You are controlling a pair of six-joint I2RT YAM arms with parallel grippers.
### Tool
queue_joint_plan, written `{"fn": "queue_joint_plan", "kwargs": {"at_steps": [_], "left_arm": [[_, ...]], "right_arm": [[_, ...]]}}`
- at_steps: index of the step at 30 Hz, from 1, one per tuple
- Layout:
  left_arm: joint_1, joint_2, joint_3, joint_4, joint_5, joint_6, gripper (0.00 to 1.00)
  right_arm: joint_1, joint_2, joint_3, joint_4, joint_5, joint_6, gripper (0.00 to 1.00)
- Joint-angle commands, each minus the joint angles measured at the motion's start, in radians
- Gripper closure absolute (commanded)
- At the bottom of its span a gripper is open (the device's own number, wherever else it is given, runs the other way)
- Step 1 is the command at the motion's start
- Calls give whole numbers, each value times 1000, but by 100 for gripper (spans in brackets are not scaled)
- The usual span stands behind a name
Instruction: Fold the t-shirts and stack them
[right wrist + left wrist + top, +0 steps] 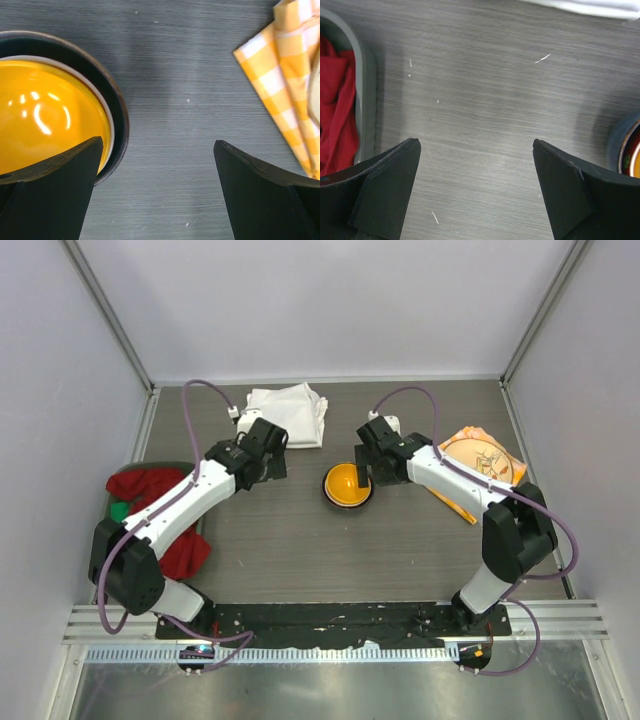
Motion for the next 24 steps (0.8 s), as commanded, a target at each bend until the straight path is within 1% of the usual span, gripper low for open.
{"fn": "queue_joint_plan", "kwargs": {"at_steps": [1,6,9,13,20,23,24], "left_arm": [[-4,-80,-48,67,-47,-61,0],[-7,-103,-101,83,-44,-70,0],[-7,-109,-103,83,-47,-67,0],[-7,-112,-108,83,-52,-69,0],[-5,-119,-126,81,-67,-58,0],[-7,-120,-126,83,-69,-53,0],[-7,-119,-126,83,-72,-53,0]], "right_arm": [[2,-61,-33,104,-92,26,0],[2,-39,-69,139,-109,50,0],[2,-35,-73,157,-130,55,0],[2,22,-96,193,-172,76,1],[2,112,-101,225,-141,90,10],[1,138,-90,226,-138,90,17],[1,152,-87,226,-137,90,23]]}}
